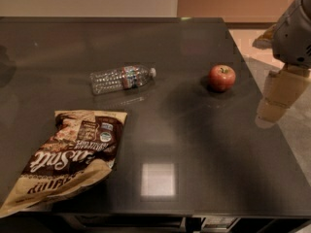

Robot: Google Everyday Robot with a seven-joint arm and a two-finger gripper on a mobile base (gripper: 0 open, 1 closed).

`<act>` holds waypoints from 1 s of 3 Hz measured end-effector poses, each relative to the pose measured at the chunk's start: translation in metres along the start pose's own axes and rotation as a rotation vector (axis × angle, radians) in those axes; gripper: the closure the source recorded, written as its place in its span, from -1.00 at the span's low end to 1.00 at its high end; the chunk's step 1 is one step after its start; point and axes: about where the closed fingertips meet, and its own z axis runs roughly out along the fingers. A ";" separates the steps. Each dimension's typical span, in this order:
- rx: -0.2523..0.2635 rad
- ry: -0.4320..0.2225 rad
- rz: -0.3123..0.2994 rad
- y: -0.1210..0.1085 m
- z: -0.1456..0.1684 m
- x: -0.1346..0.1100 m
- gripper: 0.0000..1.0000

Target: Pick brown chip bag

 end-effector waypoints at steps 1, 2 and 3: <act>-0.020 -0.060 -0.077 -0.005 0.014 -0.030 -1.00; -0.048 -0.127 -0.171 -0.010 0.029 -0.065 -1.00; -0.097 -0.205 -0.286 -0.010 0.047 -0.105 -1.00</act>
Offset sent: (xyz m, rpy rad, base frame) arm 0.0457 0.1092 -0.0217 0.1354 0.0009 0.3515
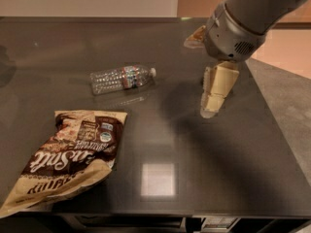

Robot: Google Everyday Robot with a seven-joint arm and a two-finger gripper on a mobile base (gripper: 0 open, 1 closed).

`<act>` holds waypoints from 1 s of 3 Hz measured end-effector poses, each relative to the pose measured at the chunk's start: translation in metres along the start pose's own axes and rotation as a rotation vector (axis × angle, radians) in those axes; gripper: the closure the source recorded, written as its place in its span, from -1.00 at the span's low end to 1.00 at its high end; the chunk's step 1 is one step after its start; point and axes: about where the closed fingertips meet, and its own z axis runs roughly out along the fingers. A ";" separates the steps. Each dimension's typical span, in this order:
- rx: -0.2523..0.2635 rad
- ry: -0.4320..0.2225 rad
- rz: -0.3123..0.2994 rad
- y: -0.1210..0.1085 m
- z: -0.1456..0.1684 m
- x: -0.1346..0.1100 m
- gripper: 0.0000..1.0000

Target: Pick brown chip bag

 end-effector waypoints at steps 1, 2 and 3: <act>-0.054 -0.049 -0.118 -0.008 0.026 -0.033 -1.00; -0.125 -0.079 -0.236 -0.008 0.056 -0.067 -1.00; -0.198 -0.091 -0.354 -0.007 0.085 -0.094 -1.00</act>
Offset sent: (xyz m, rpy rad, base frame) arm 0.0084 0.1320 -0.0470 0.0022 0.0748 0.4485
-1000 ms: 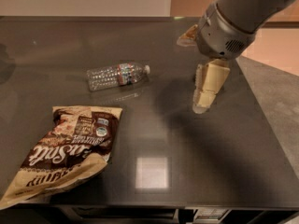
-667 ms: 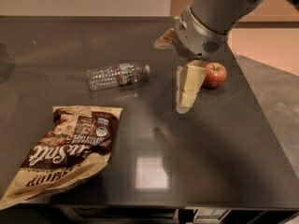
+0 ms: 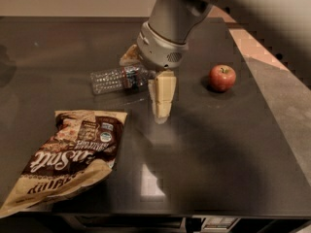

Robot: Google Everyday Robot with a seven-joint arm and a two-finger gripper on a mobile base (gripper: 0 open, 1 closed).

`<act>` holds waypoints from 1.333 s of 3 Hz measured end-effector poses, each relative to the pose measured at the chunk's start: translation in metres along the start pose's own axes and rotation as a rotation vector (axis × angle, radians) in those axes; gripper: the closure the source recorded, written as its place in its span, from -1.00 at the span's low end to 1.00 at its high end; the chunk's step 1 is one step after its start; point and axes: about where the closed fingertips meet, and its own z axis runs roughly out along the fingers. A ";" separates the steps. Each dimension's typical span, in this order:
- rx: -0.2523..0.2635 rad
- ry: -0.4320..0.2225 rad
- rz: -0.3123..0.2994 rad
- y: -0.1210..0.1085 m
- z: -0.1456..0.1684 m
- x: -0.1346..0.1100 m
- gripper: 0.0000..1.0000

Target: Pick brown chip bag

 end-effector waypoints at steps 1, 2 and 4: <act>-0.067 -0.002 -0.098 -0.009 0.025 -0.021 -1.00; -0.128 -0.008 -0.191 -0.010 0.046 -0.045 -1.00; -0.222 0.027 -0.352 -0.002 0.088 -0.082 -1.00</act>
Offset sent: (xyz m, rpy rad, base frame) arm -0.0305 0.0886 -0.0387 -0.0935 0.0640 0.3639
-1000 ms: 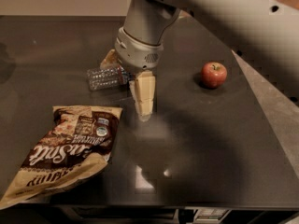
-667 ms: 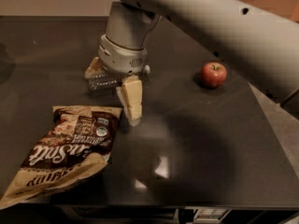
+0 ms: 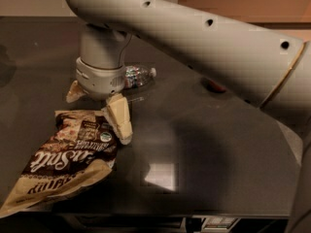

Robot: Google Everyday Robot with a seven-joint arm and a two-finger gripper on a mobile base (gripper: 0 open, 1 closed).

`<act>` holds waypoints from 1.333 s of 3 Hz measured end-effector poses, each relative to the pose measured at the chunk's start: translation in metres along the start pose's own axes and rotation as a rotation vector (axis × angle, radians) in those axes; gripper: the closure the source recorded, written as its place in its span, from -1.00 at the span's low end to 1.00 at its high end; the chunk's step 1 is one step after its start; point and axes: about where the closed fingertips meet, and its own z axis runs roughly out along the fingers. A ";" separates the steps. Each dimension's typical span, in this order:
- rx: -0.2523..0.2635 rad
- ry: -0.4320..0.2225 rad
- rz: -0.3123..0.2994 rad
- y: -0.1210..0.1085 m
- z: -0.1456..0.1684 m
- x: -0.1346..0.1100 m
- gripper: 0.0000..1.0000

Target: Pick brown chip bag

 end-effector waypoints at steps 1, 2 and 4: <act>-0.033 0.020 -0.055 -0.004 0.016 -0.011 -1.00; -0.047 0.030 -0.093 -0.008 0.023 -0.021 -0.67; -0.054 0.016 -0.089 -0.008 0.013 -0.023 0.26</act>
Offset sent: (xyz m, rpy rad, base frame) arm -0.0226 0.0312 -0.0208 -0.0655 -0.0155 0.1511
